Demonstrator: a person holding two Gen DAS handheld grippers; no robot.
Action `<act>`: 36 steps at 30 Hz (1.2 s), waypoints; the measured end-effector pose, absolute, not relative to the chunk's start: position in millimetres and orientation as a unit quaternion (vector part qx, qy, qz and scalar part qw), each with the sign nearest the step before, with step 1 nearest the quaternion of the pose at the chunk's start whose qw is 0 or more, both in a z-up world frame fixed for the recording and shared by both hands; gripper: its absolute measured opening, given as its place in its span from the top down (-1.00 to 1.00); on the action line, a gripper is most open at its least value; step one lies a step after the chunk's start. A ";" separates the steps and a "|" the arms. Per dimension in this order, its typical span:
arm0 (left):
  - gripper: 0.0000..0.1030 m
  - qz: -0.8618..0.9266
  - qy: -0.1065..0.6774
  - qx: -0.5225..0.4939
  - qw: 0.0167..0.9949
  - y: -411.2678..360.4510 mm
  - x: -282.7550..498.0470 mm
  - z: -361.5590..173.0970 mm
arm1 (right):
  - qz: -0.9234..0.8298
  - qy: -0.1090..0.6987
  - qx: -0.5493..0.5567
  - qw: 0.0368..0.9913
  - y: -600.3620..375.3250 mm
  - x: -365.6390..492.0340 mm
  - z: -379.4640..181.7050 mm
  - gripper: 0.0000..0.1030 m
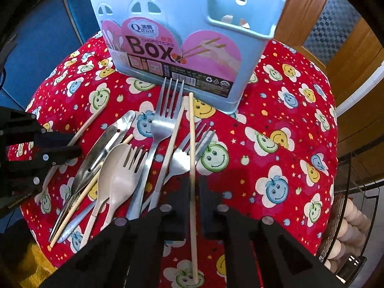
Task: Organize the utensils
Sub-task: 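Grasp a wooden chopstick with the left tool while the right tool grasps another chopstick, then carry the left tool's chopstick into the blue Box holder while the right tool carries its chopstick there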
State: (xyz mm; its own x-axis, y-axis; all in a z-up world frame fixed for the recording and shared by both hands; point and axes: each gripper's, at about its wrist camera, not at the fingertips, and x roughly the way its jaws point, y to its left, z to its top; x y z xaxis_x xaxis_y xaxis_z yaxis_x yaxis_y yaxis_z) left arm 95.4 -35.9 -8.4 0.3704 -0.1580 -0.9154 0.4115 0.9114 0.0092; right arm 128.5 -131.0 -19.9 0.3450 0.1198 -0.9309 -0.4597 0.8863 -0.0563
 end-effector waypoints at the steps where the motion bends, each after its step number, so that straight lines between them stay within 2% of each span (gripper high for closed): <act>1: 0.82 -0.175 0.533 0.113 0.820 -35.4 94.6 -8.3 | 0.179 0.541 -0.156 0.807 -132.1 127.0 -17.9 0.88; 5: 0.92 -0.178 0.533 0.083 0.823 -25.7 93.7 -6.1 | 0.181 0.534 -0.144 0.813 -137.2 114.8 -11.0 0.88; 13: 0.92 -0.185 0.510 0.013 0.840 -3.1 85.0 8.8 | 0.188 0.509 -0.066 0.837 -156.1 90.0 3.8 0.88; 26: 0.92 -0.185 0.416 -0.061 0.888 25.4 66.9 57.3 | 0.188 0.368 0.071 0.908 -179.4 61.7 43.7 0.88; 36: 0.92 -0.175 0.359 -0.081 0.913 35.3 79.0 95.1 | 0.195 0.296 0.094 0.930 -173.1 68.6 69.6 0.88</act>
